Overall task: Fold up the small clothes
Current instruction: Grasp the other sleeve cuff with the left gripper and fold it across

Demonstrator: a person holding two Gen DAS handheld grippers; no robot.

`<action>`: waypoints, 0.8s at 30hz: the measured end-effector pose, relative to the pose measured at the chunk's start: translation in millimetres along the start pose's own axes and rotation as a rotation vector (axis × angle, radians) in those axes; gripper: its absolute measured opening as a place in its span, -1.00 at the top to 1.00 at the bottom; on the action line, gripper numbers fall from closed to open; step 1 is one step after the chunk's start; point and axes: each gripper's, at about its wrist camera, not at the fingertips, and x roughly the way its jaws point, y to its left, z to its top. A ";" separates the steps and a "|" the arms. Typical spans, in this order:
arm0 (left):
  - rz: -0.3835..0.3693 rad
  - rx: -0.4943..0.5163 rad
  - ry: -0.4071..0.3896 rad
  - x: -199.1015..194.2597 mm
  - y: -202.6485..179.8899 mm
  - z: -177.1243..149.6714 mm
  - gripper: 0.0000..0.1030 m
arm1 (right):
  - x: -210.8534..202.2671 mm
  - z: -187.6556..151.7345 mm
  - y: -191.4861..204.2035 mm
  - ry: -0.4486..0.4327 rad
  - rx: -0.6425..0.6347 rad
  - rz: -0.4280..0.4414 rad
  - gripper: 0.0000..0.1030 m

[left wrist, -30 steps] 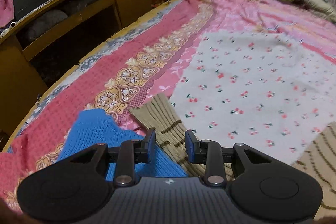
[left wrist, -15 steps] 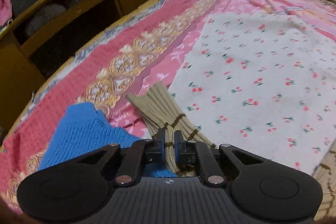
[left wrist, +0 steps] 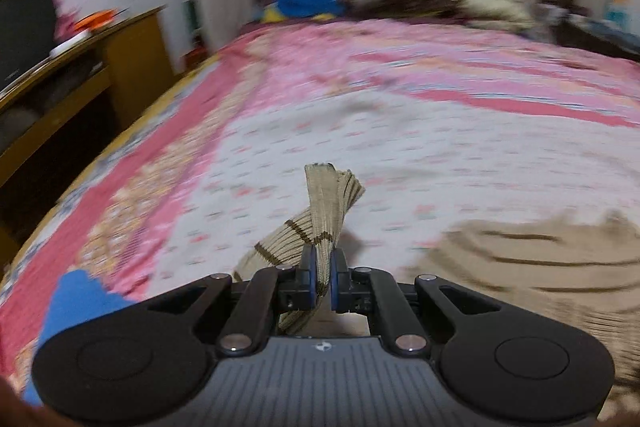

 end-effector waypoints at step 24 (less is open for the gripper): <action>-0.337 0.330 0.060 -35.8 -165.4 -81.8 0.71 | -24.5 -21.1 -69.5 0.034 0.274 -0.031 0.60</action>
